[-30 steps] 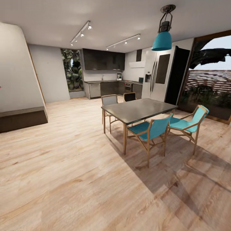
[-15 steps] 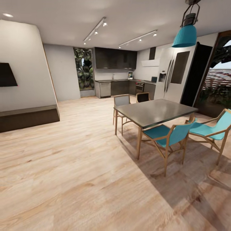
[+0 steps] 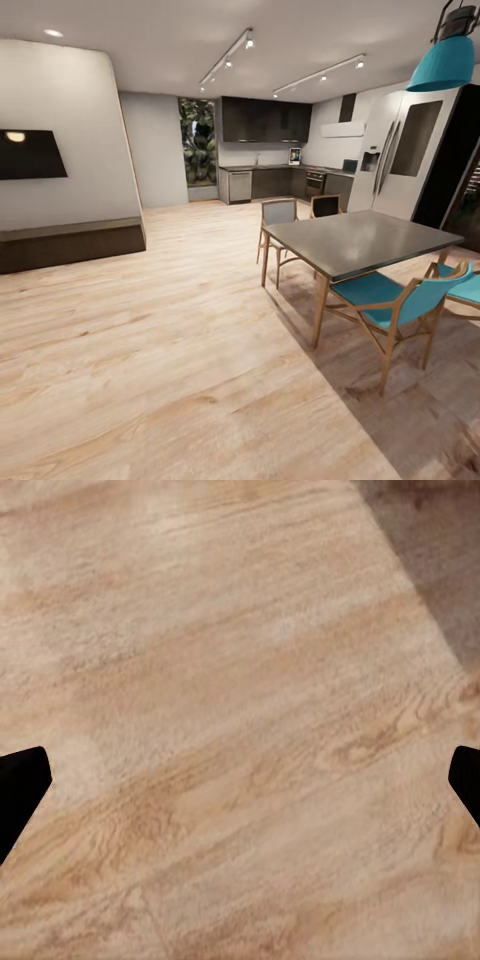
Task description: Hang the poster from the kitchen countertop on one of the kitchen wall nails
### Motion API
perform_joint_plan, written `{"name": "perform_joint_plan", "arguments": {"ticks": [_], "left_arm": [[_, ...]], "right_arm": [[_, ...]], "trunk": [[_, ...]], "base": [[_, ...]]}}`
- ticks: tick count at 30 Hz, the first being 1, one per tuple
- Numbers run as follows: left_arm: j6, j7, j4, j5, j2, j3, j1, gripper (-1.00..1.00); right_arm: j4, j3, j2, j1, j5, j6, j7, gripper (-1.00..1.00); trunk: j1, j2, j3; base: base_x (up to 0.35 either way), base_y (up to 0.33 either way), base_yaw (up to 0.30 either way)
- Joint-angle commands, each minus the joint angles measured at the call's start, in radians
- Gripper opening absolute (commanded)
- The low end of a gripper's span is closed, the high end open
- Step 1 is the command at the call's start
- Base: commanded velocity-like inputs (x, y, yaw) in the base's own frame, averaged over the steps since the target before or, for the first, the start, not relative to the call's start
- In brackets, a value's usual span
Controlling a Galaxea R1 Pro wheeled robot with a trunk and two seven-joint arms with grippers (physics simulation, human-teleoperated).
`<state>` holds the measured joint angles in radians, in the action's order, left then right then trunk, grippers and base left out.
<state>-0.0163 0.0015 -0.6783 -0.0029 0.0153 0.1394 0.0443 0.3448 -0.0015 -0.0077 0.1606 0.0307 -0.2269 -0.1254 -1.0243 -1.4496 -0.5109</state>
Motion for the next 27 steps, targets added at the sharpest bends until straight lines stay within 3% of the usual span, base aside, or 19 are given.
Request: {"name": "perform_joint_plan", "arguments": {"ticks": [1, 8, 27], "left_arm": [[-0.002, 0.0, 0.0, 0.0, 0.001, 0.003, 0.0, 1.0], [-0.006, -0.001, 0.041, -0.002, 0.003, -0.002, 0.0, 1.0], [-0.011, -0.001, 0.06, -0.002, 0.002, 0.0, 0.0, 1.0]], "right_arm": [[-0.001, 0.0, 0.0, 0.001, 0.003, -0.002, -0.003, 1.0], [-0.001, 0.001, 0.0, 0.001, 0.004, 0.0, -0.002, 1.0], [-0.004, 0.003, -0.006, 0.001, 0.01, 0.003, 0.002, 1.0]], "trunk": [[-0.001, 0.0, -0.001], [-0.001, 0.0, -0.003], [-0.001, 0.0, -0.004]], "base": [[0.339, 0.14, 0.275], [0.339, 0.153, 0.182], [0.34, 0.16, 0.009]]}}
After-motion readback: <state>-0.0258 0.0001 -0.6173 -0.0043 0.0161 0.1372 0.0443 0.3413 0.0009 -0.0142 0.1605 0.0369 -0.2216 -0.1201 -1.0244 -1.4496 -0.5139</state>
